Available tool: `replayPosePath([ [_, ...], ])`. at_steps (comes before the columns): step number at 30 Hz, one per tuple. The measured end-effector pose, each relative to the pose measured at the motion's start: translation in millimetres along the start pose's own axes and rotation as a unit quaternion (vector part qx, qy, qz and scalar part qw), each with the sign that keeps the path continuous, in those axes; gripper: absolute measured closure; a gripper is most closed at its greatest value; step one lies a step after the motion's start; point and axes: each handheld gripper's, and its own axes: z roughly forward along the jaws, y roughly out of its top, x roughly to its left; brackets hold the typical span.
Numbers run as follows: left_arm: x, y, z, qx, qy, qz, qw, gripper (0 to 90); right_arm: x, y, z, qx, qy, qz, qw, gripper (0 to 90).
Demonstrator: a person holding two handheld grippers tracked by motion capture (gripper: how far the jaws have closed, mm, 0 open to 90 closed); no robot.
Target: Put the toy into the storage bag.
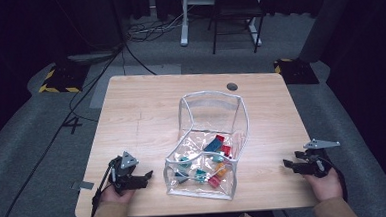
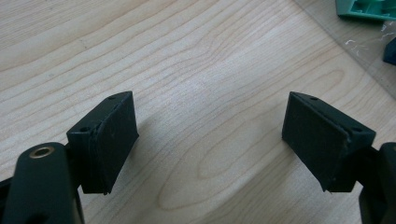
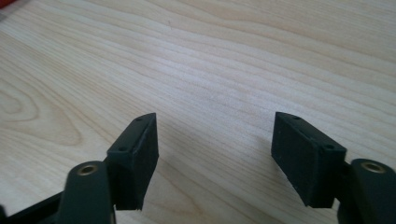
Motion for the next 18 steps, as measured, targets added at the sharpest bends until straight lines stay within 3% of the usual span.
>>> replayPosePath([
  [4, 0.1, 0.0, 0.0, 0.0, 0.0, 0.0, 1.0, 18.3, 4.4, -5.3, 9.5, -0.025, -0.008, -0.023, 0.9994, 14.8],
  [7, 0.0, 0.0, 0.0, 0.0, -0.001, 0.0, 1.0, 18.3, 8.2, -6.2, 17.0, -0.052, 0.002, -0.043, 0.9977, 13.4],
  [11, 0.0, 0.0, 0.1, 0.0, 0.0, 0.0, 1.0, 18.3, 9.3, -5.2, 18.1, -0.049, 0.004, -0.046, 0.9978, 12.2],
  [18, 0.2, 0.1, 0.1, 0.0, 0.0, -0.002, 1.0, 18.3, 4.9, -5.8, 17.8, -0.045, 0.029, -0.072, 0.996, 8.8],
])
